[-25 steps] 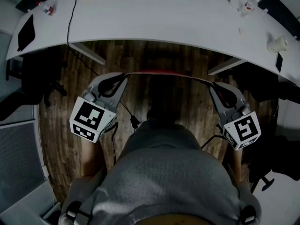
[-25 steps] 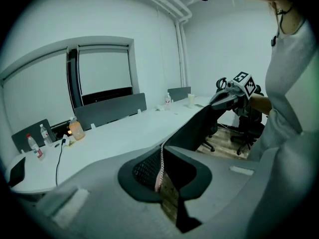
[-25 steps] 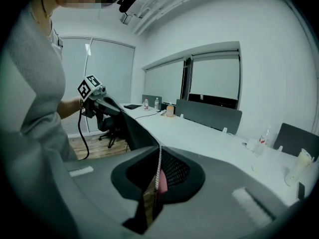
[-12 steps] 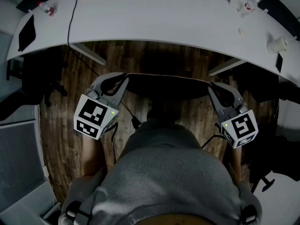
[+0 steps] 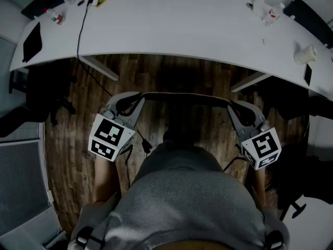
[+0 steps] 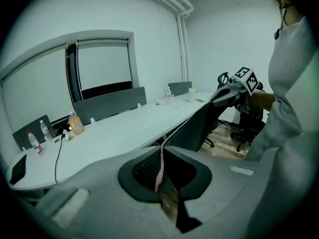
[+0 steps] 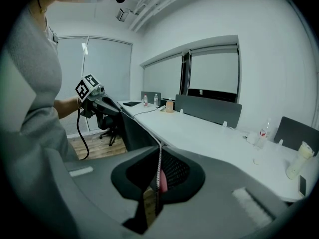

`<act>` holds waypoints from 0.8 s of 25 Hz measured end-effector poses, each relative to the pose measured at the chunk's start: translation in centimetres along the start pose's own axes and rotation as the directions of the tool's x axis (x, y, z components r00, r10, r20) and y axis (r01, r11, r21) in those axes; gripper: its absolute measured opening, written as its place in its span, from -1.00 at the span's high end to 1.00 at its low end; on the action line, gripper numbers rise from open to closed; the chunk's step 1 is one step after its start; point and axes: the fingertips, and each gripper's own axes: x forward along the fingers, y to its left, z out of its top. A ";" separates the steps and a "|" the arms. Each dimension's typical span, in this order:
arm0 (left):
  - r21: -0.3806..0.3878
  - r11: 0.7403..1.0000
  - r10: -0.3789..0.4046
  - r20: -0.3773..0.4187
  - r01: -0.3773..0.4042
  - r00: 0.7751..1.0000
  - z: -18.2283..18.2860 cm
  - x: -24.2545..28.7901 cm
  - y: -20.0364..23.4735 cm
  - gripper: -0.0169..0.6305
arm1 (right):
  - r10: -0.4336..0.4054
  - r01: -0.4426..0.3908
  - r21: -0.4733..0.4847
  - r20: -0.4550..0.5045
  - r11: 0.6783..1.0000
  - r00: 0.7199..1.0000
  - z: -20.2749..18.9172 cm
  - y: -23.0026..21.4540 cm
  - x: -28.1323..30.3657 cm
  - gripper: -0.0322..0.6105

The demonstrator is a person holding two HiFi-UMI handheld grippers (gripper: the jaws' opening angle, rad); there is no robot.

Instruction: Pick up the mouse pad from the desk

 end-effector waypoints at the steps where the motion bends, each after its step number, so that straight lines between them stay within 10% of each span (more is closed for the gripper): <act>1: -0.002 1.000 -0.001 0.001 0.001 1.000 0.0 0.1 0.0 0.90 | -0.003 0.003 0.000 0.004 1.000 1.000 0.1 -0.1 0.0 0.85; 20: 0.007 1.000 0.001 -0.015 -0.001 1.000 -0.3 0.4 -0.3 0.90 | -0.034 0.034 0.022 0.029 0.999 0.999 -0.2 -0.1 -0.3 0.85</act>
